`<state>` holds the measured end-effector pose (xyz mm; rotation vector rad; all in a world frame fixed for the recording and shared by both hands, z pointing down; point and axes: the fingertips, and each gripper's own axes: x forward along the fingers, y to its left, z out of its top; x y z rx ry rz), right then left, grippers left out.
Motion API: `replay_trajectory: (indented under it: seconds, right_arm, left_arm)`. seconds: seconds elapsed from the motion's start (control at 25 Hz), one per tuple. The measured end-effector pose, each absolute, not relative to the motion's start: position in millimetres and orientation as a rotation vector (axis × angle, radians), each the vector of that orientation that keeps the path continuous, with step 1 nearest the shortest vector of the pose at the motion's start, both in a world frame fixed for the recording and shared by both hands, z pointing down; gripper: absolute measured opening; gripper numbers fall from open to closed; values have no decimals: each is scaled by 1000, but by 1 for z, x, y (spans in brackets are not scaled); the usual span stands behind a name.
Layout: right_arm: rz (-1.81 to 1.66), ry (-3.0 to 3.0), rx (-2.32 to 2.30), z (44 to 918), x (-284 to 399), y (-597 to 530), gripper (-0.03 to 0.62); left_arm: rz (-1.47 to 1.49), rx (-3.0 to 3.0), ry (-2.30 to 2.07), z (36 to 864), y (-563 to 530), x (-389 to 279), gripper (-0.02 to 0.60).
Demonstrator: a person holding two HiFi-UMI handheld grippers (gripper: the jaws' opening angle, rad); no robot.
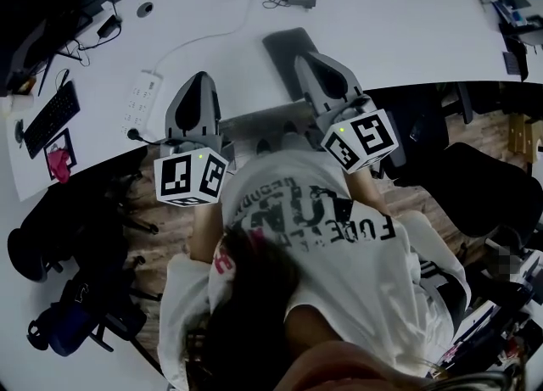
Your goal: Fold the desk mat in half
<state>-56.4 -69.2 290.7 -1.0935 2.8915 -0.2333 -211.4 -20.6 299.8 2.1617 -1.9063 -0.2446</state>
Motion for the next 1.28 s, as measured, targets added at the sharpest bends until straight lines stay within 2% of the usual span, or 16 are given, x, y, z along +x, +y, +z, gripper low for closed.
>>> replay_trajectory:
  seconds: [0.44,0.96,1.28]
  right_arm:
    - [-244,2904,-1124,311,-70,-54,0]
    - [-252,2838,-1223,302,-3,-68,0]
    - [-218,2853,-1182,297,28,-83,0]
  left_arm:
    - [-214,2121,-1853,340,-4,-215,3]
    - [-185,2201,-1772,330,-34,-148,3]
    - [-180,2206,-1863,315,-44,-121,2]
